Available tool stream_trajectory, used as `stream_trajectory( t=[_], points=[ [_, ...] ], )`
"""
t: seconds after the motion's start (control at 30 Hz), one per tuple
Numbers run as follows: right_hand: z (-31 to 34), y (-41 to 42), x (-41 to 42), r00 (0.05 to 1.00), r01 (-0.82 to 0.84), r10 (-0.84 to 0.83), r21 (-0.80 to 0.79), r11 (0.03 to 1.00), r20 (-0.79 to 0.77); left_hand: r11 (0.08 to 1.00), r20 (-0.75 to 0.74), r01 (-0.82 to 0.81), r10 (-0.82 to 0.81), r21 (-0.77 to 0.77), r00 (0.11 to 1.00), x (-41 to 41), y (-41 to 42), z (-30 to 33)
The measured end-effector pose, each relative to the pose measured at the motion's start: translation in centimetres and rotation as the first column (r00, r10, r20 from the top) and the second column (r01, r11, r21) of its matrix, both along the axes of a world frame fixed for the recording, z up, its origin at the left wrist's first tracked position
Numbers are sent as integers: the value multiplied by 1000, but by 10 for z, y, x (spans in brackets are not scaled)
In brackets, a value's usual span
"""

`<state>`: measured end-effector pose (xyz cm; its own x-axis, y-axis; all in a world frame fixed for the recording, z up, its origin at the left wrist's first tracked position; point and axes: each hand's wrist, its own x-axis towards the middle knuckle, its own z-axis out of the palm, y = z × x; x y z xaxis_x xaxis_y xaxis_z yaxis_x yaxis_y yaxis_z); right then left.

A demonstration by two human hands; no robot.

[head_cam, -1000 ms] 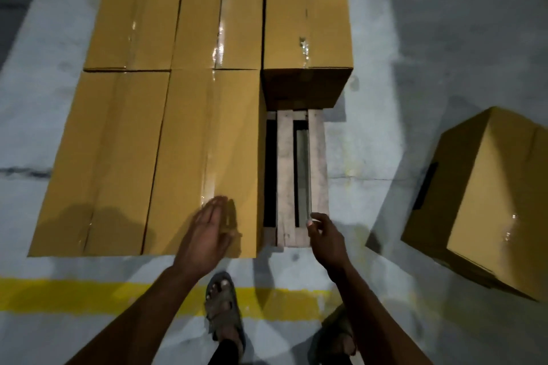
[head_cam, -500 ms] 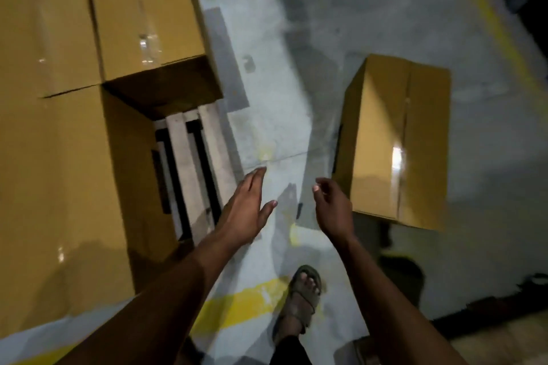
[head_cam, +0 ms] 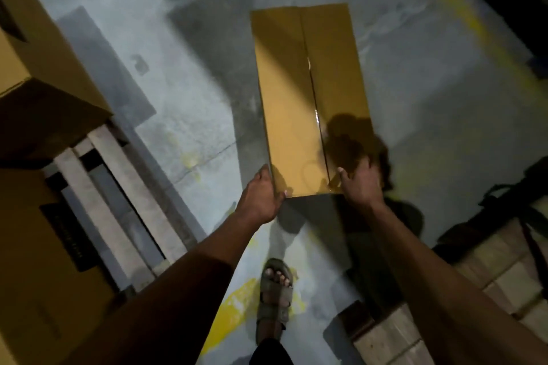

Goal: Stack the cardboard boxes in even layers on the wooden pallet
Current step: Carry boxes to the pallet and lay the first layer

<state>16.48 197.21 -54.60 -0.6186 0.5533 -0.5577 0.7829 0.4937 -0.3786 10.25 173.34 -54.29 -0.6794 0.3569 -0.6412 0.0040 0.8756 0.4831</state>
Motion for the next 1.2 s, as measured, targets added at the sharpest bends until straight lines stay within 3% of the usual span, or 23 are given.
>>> stream_trajectory(
  t=[0.1, 0.2, 0.4, 0.6, 0.73, 0.87, 1.0, 1.07, 1.13, 1.2],
  points=[
    [-23, 20, 10, 995, 30, -26, -37, 999, 101, 997, 72, -19, 24, -77, 997, 2, 13, -18],
    [-35, 20, 16, 994, 35, -32, -36, 999, 102, 996, 130, 0, 12, -89, 991, 5, 12, -27],
    [-23, 36, 2, 971, 219, -216, -25, 975, 103, 981, 288, -186, 192, -51, 938, 5, 10, -41],
    [-24, 15, 15, 972, 216, -199, -145, 966, 123, 922, 299, -377, 384, -84, 874, 0, -13, -14],
    [-17, -36, 50, 970, 239, -220, -211, 948, 107, 903, 248, -414, 429, -113, 869, 4, -64, 1],
    [-18, -75, 92, 973, 224, -198, -276, 935, 118, 909, 227, -351, 399, -223, 889, 14, -121, 3],
    [-15, -90, 119, 973, 154, -91, -305, 940, 211, 926, 279, -40, 154, -374, 948, 22, -163, -6],
    [-15, -91, 115, 972, 176, -113, -321, 931, 205, 913, 279, 38, 84, -406, 956, 20, -167, -14],
    [-15, -92, 97, 960, 271, -222, -362, 892, 171, 934, 222, -67, 153, -351, 963, 14, -158, -20],
    [-13, -93, 70, 938, 338, -330, -482, 808, 103, 938, 207, -282, 322, -204, 924, 3, -139, -24]
  ],
)
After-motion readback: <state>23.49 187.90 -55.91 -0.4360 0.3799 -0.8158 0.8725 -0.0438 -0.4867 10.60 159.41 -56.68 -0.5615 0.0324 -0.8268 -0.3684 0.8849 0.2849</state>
